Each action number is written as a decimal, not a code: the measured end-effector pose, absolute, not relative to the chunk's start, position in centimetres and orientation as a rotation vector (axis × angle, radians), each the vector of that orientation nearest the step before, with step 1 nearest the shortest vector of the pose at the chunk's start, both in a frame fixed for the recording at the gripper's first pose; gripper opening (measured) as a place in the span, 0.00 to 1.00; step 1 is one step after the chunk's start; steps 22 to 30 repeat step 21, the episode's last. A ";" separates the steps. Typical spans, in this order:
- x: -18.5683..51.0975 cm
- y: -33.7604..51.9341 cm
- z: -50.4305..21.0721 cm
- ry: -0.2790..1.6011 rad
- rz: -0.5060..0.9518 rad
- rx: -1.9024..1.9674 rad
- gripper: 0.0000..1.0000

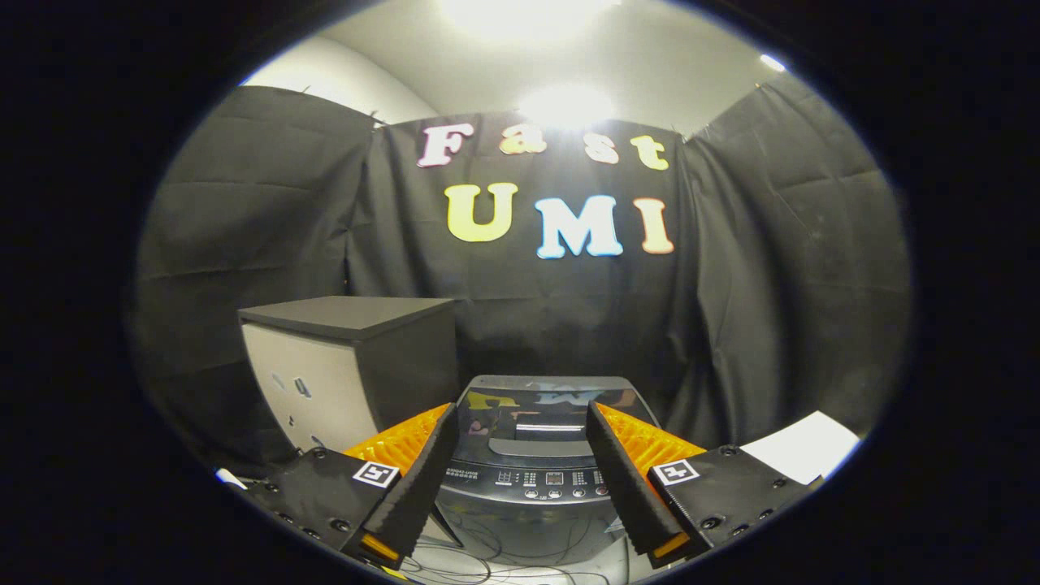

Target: Put the clothes into the washing machine and then close the washing machine lid.

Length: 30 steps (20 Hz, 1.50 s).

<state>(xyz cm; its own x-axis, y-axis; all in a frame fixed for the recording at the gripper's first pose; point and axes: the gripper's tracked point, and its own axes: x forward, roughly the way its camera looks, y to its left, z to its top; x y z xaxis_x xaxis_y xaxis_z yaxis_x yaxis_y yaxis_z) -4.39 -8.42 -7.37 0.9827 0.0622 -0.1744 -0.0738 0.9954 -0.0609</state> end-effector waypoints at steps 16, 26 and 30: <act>-15.2 -7.5 -6.4 0.114 0.109 -0.073 0.98; -15.5 -7.8 -6.1 0.111 0.107 -0.081 0.99; -15.5 -7.8 -6.1 0.111 0.107 -0.081 0.99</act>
